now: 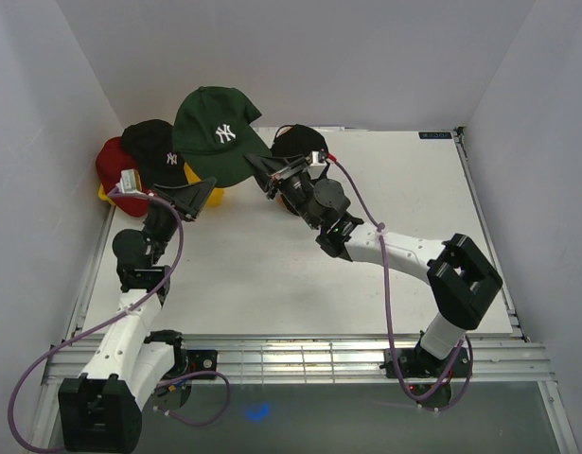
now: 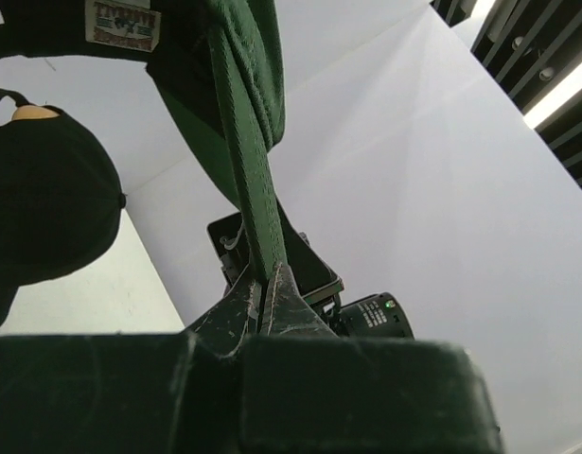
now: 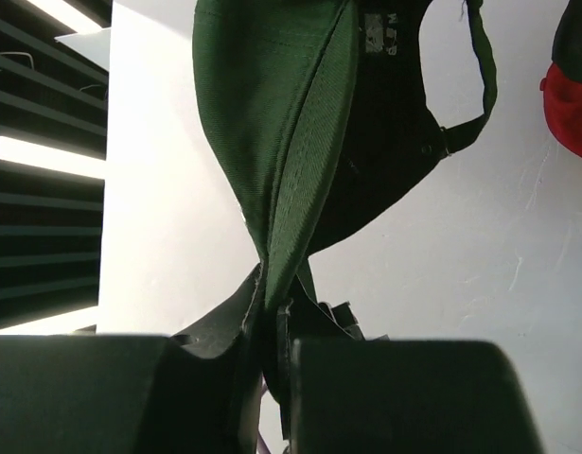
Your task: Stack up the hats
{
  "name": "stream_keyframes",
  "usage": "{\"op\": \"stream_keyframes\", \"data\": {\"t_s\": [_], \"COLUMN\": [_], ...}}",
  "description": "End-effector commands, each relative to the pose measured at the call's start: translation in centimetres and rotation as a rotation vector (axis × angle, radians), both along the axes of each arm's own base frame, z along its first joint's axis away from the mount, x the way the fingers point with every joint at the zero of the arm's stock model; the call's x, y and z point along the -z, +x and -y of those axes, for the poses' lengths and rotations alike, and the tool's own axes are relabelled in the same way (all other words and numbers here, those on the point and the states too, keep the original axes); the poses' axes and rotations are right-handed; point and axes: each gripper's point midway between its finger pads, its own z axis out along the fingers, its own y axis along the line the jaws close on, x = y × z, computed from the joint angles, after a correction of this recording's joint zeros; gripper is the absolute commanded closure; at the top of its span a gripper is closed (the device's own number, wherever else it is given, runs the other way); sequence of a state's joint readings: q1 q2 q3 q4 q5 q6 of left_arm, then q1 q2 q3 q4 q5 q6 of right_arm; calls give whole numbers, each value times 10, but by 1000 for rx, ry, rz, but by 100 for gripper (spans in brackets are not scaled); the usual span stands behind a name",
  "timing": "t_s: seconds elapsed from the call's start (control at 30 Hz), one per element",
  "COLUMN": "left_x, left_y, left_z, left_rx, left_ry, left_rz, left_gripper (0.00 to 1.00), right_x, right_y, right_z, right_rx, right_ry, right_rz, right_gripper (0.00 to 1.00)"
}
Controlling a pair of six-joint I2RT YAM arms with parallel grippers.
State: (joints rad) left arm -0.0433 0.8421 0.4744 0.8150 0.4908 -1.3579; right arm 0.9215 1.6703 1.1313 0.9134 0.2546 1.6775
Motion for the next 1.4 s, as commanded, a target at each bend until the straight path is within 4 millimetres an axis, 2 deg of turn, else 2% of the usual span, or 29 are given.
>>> {"op": "stream_keyframes", "data": {"t_s": [0.0,0.1,0.13,0.17,0.2,0.27,0.3,0.33,0.4,0.47,0.53,0.57,0.63,0.67,0.7,0.83,0.87,0.97,1.1,1.13,1.37], "left_x": [6,2,-5,-5,-14,-14,-17,-26,-30,-45,-56,-70,-83,-81,-97,-110,-109,-113,-106,-105,-100], "left_y": [-7,-3,-4,-3,-3,-2,-1,-4,-5,-11,-13,-18,-18,-14,-16,-13,-12,-13,-9,-8,-6], "left_z": [18,18,18,18,17,17,15,14,13,11,7,5,1,-1,-4,-7,-8,-9,-9,-9,-9], "left_rx": [78,66,57,53,46,34,21,9,-1,-19,-52,-65,-105,-116,-139,-167,-170,-181,-175,-173,-180], "left_ry": [135,178,196,208,220,252,255,262,272,270,270,274,288,295,297,319,322,325,316,318,333], "left_rz": [-6,-6,16,3,22,10,12,30,29,54,73,90,105,64,83,80,67,72,50,44,39], "left_gripper": [100,98,90,87,78,68,64,55,50,38,37,37,37,37,36,35,35,34,34,34,34], "right_x": [-63,-67,-66,-69,-74,-81,-85,-95,-96,-98,-101,-98,-92,-81,-80,-64,-58,-45,-21,-9,21], "right_y": [-16,-11,-10,-5,-3,4,8,12,26,42,51,62,74,84,87,102,108,113,110,108,106], "right_z": [24,39,41,48,51,57,59,60,66,73,79,84,91,94,95,102,108,107,109,112,137], "right_rx": [-12,5,7,17,18,18,20,19,17,23,14,10,7,-7,-19,-49,-52,-102,-121,-118,-122], "right_ry": [71,71,68,69,72,73,72,69,54,43,50,30,37,24,36,71,71,76,80,76,93], "right_rz": [128,129,127,133,143,161,166,171,172,168,163,150,103,68,56,-1,-18,-41,-82,-98,-129], "right_gripper": [92,92,92,92,92,92,92,92,92,92,92,92,92,92,92,92,92,92,92,92,92]}}
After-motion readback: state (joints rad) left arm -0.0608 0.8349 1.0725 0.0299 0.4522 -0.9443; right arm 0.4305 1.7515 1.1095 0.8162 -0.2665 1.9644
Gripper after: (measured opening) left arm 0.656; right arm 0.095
